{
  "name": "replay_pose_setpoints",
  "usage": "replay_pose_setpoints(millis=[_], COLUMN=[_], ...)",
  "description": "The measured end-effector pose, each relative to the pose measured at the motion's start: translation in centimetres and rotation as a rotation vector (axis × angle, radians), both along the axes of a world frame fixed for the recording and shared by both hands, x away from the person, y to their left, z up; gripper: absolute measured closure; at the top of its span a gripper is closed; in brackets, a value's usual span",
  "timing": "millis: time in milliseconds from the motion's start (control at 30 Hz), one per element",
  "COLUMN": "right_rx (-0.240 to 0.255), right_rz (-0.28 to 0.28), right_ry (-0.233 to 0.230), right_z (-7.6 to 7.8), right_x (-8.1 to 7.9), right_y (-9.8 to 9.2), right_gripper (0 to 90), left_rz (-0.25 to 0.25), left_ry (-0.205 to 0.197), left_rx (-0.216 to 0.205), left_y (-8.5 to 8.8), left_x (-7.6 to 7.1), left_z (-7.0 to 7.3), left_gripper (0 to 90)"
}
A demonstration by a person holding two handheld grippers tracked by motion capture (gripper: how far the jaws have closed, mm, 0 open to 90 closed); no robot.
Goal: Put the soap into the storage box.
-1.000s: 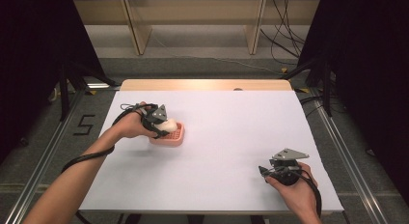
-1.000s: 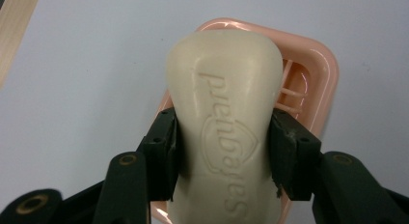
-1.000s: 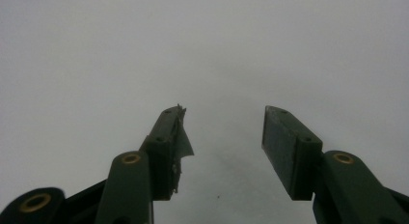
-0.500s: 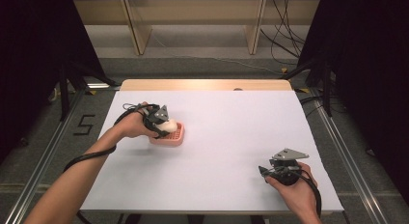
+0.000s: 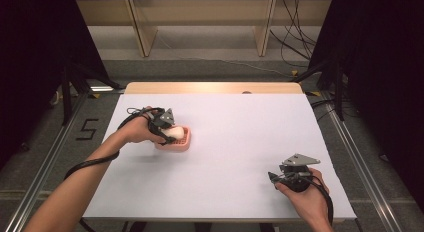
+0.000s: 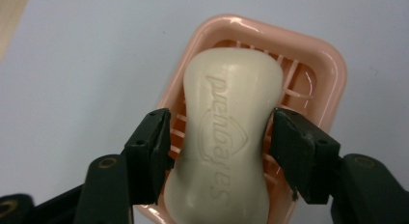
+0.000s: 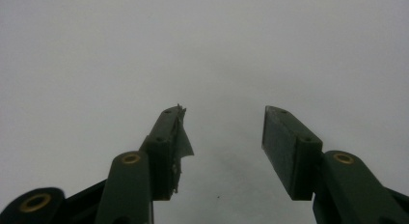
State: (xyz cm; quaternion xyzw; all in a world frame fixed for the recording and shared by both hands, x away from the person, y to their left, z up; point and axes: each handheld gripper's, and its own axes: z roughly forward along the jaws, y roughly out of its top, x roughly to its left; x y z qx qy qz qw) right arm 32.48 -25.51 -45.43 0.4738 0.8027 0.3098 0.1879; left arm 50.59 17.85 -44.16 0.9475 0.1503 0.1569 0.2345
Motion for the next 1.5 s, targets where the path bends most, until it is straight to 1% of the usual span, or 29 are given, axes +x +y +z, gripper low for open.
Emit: replay_pose_setpoints(millis=[67,100,167,233,267,333,433,467,500,533,600,633,667,700,733,767,800,833,867,933,1000,1133,1167,1333,1367,1400,1433,1467,1500], right_rx=[0.005,0.004,0.004,0.01,0.01,-0.003,-0.018,-0.018,-0.018,0.001,-0.007,-0.016,-0.014,-0.019,-0.009,-0.009,-0.006,-0.006,-0.003,-0.002,-0.019,-0.012,-0.012,0.002,0.002,-0.018,-0.016,-0.002,-0.002], right_rz=[-0.007,-0.006,-0.005,-0.004,-0.004,-0.001,0.02,0.021,0.021,-0.003,0.006,0.011,0.009,0.018,0.009,0.009,0.004,0.004,-0.001,-0.002,0.014,0.01,0.01,0.008,0.008,0.025,0.023,0.008,0.008], right_ry=[0.012,0.01,0.009,0.012,0.012,0.007,-0.022,-0.024,-0.024,0.011,-0.008,-0.008,-0.005,-0.02,-0.007,-0.007,-0.001,-0.001,0.006,0.009,-0.006,0.002,0.003,0.01,0.01,-0.004,-0.004,0.011,0.011], right_z=[0.0,0.0,0.0,0.0,0.0,0.0,-0.1,-0.1,-0.1,0.1,-0.1,-0.1,-0.1,-0.1,0.0,0.0,0.0,0.0,0.0,0.0,-0.1,0.0,0.0,0.0,0.0,-0.1,-0.1,0.0,0.0], right_x=[-0.1,-0.1,-0.1,-0.1,-0.1,-0.1,0.1,0.1,0.1,-0.2,-0.1,0.0,-0.1,0.0,0.0,0.0,-0.1,-0.1,-0.1,-0.2,-0.1,-0.1,-0.1,-0.2,-0.2,-0.1,-0.1,-0.2,-0.2], right_y=[0.1,0.1,0.1,0.1,0.1,0.1,0.0,0.0,0.0,0.1,0.0,0.0,0.1,0.0,0.1,0.1,0.2,0.2,0.2,0.2,0.1,0.3,0.3,0.4,0.4,0.3,0.3,0.5,0.5], right_gripper=[50.6,50.6,50.6,50.5,50.5,50.5,50.4,50.4,50.4,50.4,50.4,50.4,50.4,50.4,50.4,50.4,50.4,50.4,50.4,50.3,50.3,50.3,50.3,50.3,50.3,50.3,50.3,50.3,50.3], left_rz=[0.003,0.01,0.015,0.035,0.035,0.075,0.085,0.118,0.118,0.15,0.18,0.18,0.221,0.237,0.259,0.259,0.287,0.287,0.32,0.345,0.337,0.34,0.361,0.398,0.411,0.423,0.434,0.397,0.397], left_ry=[0.003,-0.016,-0.019,-0.037,-0.037,-0.027,-0.022,-0.021,-0.021,-0.026,-0.024,-0.024,-0.019,-0.02,-0.019,-0.019,-0.023,-0.023,-0.01,-0.001,0.006,0.012,0.013,0.008,0.011,0.024,0.024,0.044,0.044], left_rx=[-0.019,-0.039,-0.05,-0.079,-0.079,-0.148,-0.162,-0.182,-0.182,-0.2,-0.216,-0.216,-0.233,-0.239,-0.249,-0.249,-0.254,-0.254,-0.267,-0.264,-0.265,-0.246,-0.267,-0.297,-0.314,-0.323,-0.332,-0.281,-0.281], left_y=[0.3,0.5,0.6,1.4,1.4,2.1,2.6,3.1,3.1,3.6,4.2,4.2,4.6,4.9,5.1,5.1,5.6,5.6,5.9,6.2,6.4,6.6,6.6,6.9,6.9,7.1,7.0,7.4,7.4], left_x=[-0.3,-0.7,-1.0,-2.0,-2.0,-3.3,-4.1,-5.1,-5.1,-6.2,-7.2,-7.2,-8.3,-8.8,-9.3,-9.3,-10.4,-10.4,-11.6,-12.9,-14.1,-16.2,-16.6,-18.3,-18.7,-19.5,-19.8,-20.0,-20.0], left_z=[0.5,0.6,0.8,1.3,1.3,1.4,1.4,1.2,1.2,1.0,0.8,0.8,0.7,0.7,0.7,0.7,0.6,0.6,0.4,0.1,-0.5,-1.6,-1.9,-2.4,-2.5,-2.6,-2.8,-2.6,-2.6], left_gripper=[35.1,34.0,32.2,30.8,30.4,30.0,29.2,29.1,28.9,28.8,28.8,28.8,28.9,29.1,29.6,29.8,29.9,30.2,30.2,30.5,30.6,30.5,30.6,31.1,31.1,31.3,31.5,31.6,31.6])
